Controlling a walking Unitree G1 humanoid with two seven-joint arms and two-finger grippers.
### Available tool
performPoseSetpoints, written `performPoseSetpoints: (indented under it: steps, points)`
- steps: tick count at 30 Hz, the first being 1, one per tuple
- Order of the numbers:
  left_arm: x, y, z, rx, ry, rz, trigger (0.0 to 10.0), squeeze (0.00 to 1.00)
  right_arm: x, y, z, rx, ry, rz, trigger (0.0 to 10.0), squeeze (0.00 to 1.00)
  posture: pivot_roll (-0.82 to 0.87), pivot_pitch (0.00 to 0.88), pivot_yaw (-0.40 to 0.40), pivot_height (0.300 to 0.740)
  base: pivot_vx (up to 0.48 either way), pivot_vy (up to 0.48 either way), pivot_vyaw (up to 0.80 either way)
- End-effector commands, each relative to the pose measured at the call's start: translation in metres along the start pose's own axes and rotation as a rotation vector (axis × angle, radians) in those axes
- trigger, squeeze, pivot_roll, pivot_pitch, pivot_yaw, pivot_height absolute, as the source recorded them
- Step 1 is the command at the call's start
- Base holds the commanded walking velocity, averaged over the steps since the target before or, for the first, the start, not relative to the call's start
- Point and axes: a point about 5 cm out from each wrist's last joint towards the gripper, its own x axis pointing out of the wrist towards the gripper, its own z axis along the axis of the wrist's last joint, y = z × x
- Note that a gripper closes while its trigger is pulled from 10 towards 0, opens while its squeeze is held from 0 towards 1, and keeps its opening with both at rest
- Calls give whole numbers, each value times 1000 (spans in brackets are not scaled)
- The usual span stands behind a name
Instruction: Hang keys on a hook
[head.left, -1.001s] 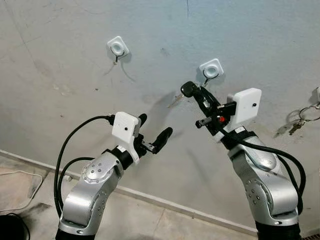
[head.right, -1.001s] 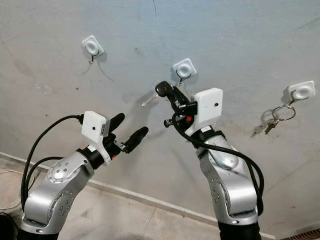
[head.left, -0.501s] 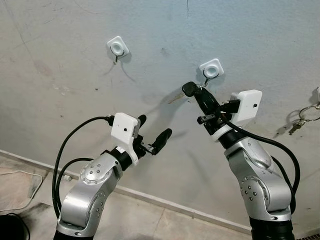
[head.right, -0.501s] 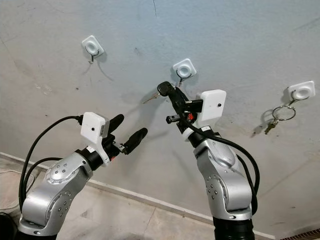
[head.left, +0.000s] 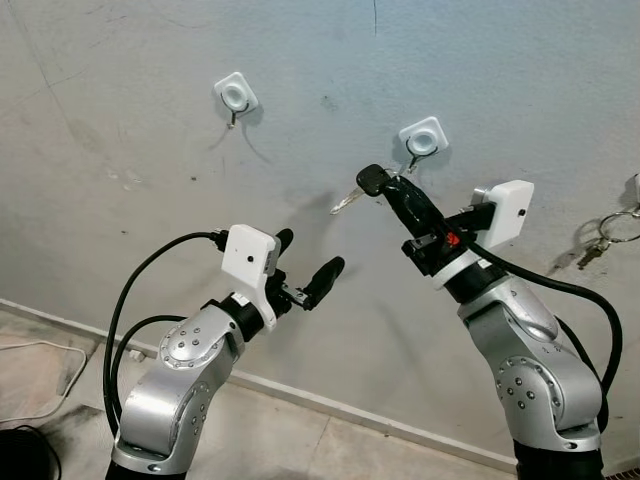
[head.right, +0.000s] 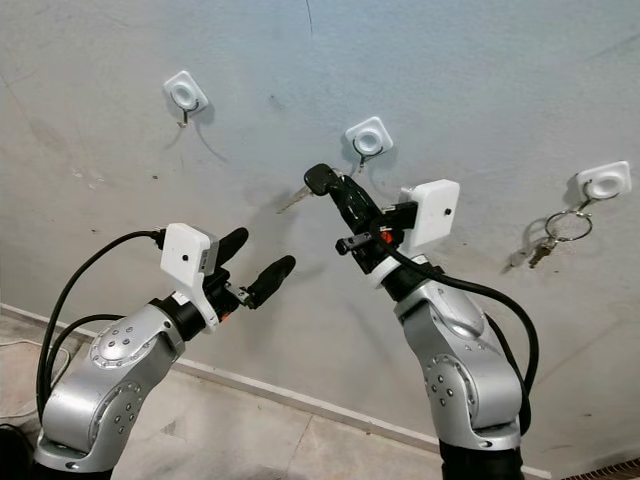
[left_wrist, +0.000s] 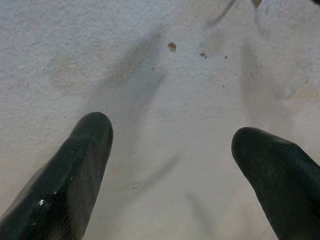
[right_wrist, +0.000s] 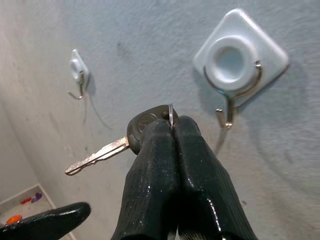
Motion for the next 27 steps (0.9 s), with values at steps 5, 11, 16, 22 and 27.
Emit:
performPoseSetpoints:
  steps: [5, 11, 16, 22, 27]
  points:
    - [-1, -2, 2, 2, 5, -14, 10000, 0, 4, -4, 1, 20, -5, -21, 10000, 0, 147, 55, -39, 740, 0, 0, 0]
    - [-1, -3, 1, 2, 8, -15, 10000, 0, 7, -7, -5, 69, 1, -45, 10000, 0, 149, 59, -40, 740, 0, 0, 0]
    - [-2, -3, 0, 3, 12, -14, 10000, 0, 10, -10, -6, 132, -22, -65, 10000, 0, 156, 63, -40, 740, 0, 0, 0]
    - [-3, -2, 1, 5, 14, -12, 10000, 0, 8, -8, -4, 140, -26, -34, 10000, 0, 158, 65, -40, 740, 0, 0, 0]
    - [-3, -2, 1, 5, 16, -12, 10000, 0, 1, -3, 2, 129, -27, 21, 10000, 0, 157, 68, -39, 740, 0, 0, 0]
